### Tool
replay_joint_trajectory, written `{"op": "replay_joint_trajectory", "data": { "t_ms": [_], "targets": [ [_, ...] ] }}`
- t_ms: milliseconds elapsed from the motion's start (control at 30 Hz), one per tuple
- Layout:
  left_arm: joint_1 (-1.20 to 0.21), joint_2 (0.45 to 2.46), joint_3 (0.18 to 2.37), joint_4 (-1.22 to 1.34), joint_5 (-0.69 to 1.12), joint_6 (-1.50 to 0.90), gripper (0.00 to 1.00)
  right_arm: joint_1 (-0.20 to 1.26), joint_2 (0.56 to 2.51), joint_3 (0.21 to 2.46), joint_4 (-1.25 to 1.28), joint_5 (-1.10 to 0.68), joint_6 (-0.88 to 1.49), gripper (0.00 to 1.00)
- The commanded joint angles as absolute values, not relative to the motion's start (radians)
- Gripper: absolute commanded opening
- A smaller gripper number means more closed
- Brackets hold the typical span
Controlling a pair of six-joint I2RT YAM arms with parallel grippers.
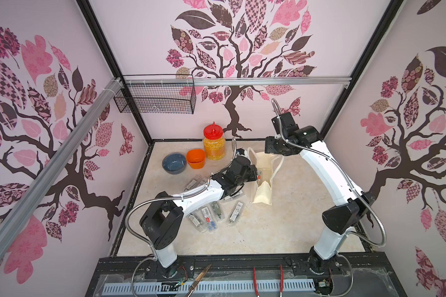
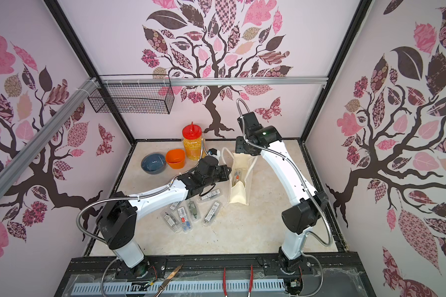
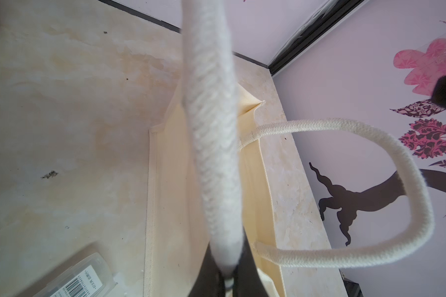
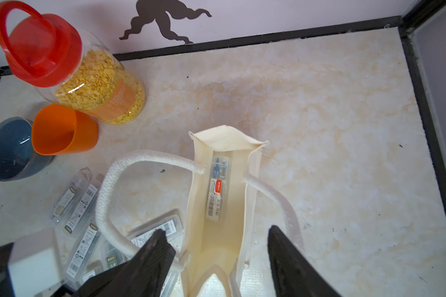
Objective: Put the compass set into the canvas bag
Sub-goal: Adjust the canvas bag at the center of the board.
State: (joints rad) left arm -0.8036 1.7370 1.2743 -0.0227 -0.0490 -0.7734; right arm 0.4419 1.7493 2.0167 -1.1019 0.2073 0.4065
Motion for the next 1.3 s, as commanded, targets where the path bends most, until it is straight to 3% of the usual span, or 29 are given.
{"op": "replay_joint_trajectory", "data": {
  "t_ms": [0,67,167,300,400,667,933,1267],
  "targets": [
    [-0.798,1.702,1.249,-0.012,-0.064,-0.759,0.00,0.438,1.563,1.904,-1.074,0.285,0.440,0.60],
    [-0.798,1.704,1.247,-0.012,-0.061,-0.759,0.00,0.427,1.411,1.731,-0.909,0.267,0.458,0.59],
    [-0.795,1.705,1.244,-0.016,-0.057,-0.765,0.00,0.292,1.328,1.637,-0.881,0.108,0.495,0.58],
    [-0.795,1.707,1.248,-0.017,-0.052,-0.766,0.00,0.189,1.330,1.488,-0.899,0.026,0.443,0.58],
    [-0.795,1.703,1.247,-0.018,-0.054,-0.766,0.00,0.082,1.320,1.322,-0.797,-0.150,0.461,0.59],
    [-0.793,1.707,1.264,-0.035,-0.041,-0.759,0.00,0.071,1.408,1.159,-0.547,-0.455,0.539,0.63],
    [-0.793,1.717,1.278,-0.049,-0.028,-0.754,0.00,0.082,1.485,1.140,-0.465,-0.535,0.534,0.61],
    [-0.793,1.726,1.289,-0.061,-0.028,-0.746,0.00,0.126,1.582,1.207,-0.525,-0.480,0.443,0.61]
  ]
}}
